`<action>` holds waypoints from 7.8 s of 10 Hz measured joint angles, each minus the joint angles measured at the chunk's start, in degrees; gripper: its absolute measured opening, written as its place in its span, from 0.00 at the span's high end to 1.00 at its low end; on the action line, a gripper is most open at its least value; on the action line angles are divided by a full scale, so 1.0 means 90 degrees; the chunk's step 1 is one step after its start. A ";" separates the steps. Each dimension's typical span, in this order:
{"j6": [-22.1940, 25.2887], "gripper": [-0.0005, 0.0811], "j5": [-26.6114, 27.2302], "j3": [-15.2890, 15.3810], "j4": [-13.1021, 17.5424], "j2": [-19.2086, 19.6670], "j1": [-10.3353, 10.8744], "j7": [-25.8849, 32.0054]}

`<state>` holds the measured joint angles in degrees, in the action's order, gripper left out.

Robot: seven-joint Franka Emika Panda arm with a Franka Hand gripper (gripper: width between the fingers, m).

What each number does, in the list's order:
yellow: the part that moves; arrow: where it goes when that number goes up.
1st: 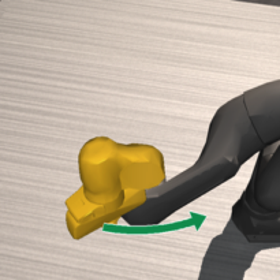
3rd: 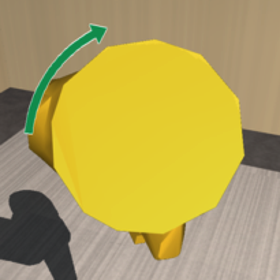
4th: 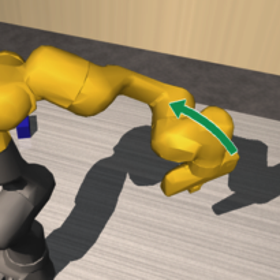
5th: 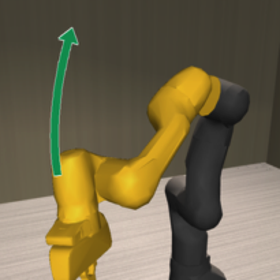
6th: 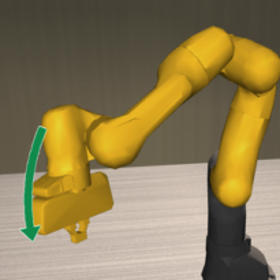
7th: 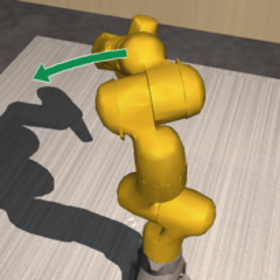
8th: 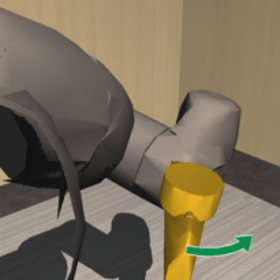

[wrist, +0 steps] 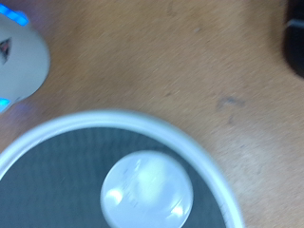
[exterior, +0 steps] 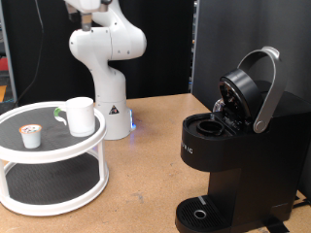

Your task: Make a cup of coffee with the keurig machine

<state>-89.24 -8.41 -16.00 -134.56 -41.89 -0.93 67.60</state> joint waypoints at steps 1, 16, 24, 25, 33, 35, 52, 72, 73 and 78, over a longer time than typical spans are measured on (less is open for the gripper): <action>0.0129 0.01 -0.0049 -0.0095 0.0133 0.0137 -0.0004 0.0190; -0.1083 0.01 -0.0877 -0.0724 -0.0014 0.0177 -0.0014 0.0264; -0.1681 0.01 -0.0931 -0.1068 -0.0052 0.0490 -0.0020 0.0247; -0.1704 0.01 -0.0969 -0.1100 -0.0050 0.0546 -0.0020 0.0247; -0.2727 0.01 -0.1303 -0.1313 -0.0787 0.0674 -0.0035 0.0589; -0.3262 0.01 -0.1331 -0.1462 -0.1139 0.0771 -0.0071 0.0541; -0.5828 0.01 -0.1450 -0.2307 -0.2024 0.2214 -0.0167 0.1111; -0.5662 0.46 -0.0793 -0.2358 -0.1972 0.2484 -0.0137 0.1684; -0.5274 0.46 -0.0667 -0.2351 -0.1869 0.2298 -0.0137 0.1825; -0.4086 0.46 -0.0768 -0.2131 -0.1447 0.1608 -0.0174 0.1836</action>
<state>-126.01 -15.32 -35.18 -147.58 -27.42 -2.50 84.13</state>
